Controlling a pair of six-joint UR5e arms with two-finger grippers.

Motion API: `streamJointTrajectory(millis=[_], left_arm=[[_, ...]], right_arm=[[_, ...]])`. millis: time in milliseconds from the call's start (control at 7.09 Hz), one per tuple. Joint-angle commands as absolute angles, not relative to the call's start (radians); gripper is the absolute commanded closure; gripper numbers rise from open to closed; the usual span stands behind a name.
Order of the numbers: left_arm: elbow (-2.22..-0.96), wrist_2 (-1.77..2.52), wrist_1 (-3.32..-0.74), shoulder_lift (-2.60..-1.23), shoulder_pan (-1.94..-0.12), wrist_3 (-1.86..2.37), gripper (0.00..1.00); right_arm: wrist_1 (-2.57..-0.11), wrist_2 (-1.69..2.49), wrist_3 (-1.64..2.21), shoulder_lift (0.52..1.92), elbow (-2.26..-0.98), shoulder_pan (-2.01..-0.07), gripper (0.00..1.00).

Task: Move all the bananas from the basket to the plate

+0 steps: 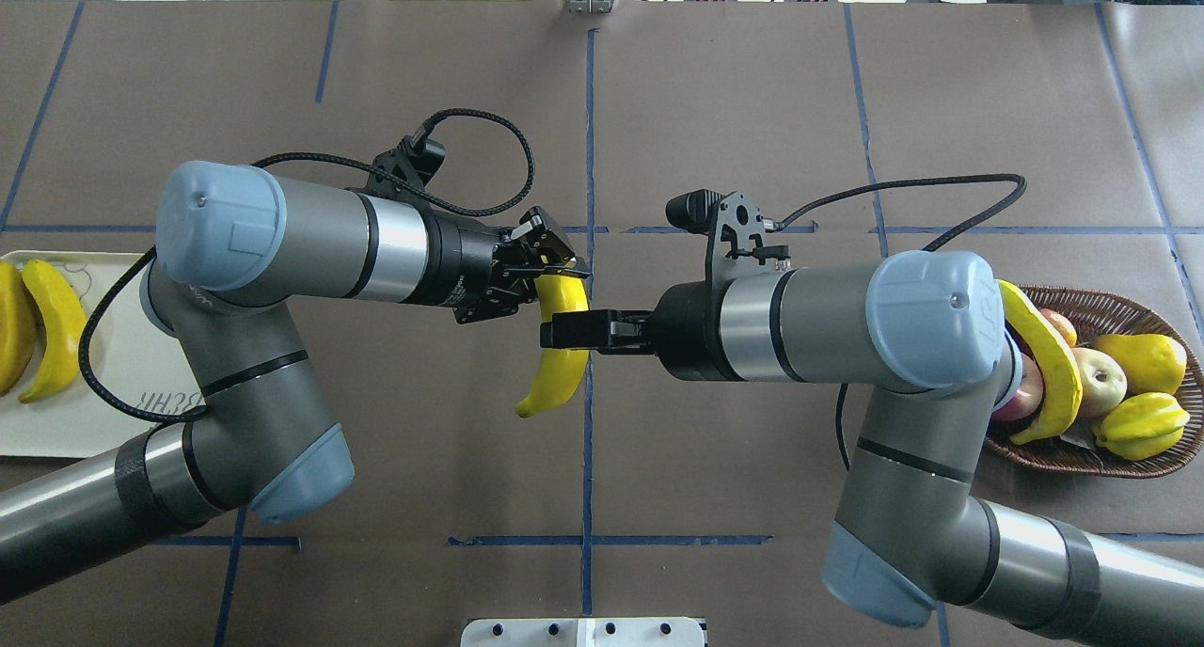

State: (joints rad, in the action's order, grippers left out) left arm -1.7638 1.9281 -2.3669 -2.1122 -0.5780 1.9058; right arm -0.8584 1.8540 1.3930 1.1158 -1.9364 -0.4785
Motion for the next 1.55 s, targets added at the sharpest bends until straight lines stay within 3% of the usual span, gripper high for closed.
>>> streamJointTrajectory(millis=[0,282,705,1128,1410], left_arm=[[-1.787,1.916,-2.254,-2.1,-0.586,1.901,1.0],[-1.831,1.856,-2.003,-2.092,-0.591,1.901,1.0],[-2.001,1.859,-1.708,-1.975,-0.655,1.898,1.0],[-2.026,1.867,-1.704,-1.76,-0.724,1.882,1.0],[-2.025,1.868,-1.716,-1.663,-0.787,1.78,1.0]], right_arm=[[-0.995,2.054,1.387,1.132,-1.989,-0.608,0.0],[-1.017,2.165,1.379,1.213,-2.039,-0.713,0.0],[-1.017,2.197,1.284,1.369,-2.071,-0.784,0.0],[-1.019,2.197,1.125,1.567,-2.102,-0.815,0.0],[-1.168,2.195,0.935,1.62,-2.102,-0.851,0.0]])
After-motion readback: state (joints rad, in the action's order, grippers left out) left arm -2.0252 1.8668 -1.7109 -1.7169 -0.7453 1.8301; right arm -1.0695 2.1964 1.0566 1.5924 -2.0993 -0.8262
